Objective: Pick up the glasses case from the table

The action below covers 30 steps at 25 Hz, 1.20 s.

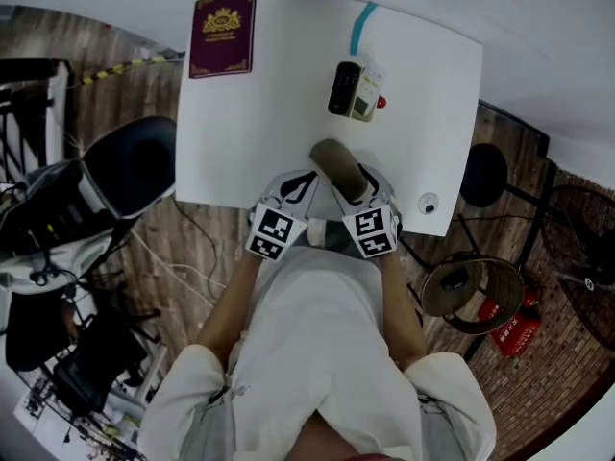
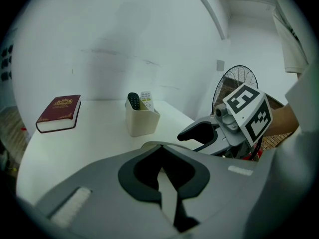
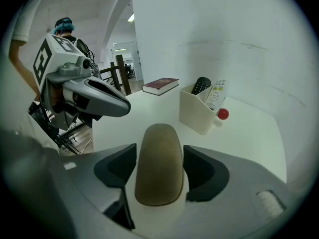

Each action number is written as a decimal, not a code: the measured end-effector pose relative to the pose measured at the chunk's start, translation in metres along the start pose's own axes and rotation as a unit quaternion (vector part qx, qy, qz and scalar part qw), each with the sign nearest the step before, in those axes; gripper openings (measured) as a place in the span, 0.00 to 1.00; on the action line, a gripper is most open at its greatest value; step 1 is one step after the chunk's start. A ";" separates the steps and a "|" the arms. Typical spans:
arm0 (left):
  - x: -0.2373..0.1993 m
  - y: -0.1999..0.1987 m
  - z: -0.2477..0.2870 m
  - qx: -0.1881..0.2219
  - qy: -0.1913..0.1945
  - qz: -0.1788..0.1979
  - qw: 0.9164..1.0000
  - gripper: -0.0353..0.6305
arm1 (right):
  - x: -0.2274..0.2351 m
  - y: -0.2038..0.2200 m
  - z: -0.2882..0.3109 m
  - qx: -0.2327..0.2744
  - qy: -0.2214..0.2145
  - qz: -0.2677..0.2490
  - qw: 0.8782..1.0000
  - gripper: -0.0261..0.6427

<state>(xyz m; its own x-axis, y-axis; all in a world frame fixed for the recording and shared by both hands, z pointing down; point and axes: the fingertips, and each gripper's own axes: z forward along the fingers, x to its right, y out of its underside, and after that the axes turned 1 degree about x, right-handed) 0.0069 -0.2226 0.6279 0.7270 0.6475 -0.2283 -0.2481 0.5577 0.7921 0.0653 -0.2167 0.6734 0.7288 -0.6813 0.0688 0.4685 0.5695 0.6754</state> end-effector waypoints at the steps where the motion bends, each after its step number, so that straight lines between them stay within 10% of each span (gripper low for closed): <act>1: 0.000 0.001 0.000 -0.002 0.000 0.000 1.000 0.08 | 0.000 0.002 0.002 -0.005 0.000 -0.002 1.000 0.49; 30: -0.006 0.014 -0.001 -0.014 0.005 -0.005 1.000 0.08 | 0.002 0.021 0.029 -0.042 -0.001 0.018 0.999 0.58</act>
<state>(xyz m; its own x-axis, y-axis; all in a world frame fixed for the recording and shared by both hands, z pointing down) -0.0017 -0.2187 0.6400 0.7237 0.6462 -0.2422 -0.2585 0.5793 0.7731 0.0617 -0.2191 0.7095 0.7454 -0.6601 0.0931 0.4823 0.6303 0.6083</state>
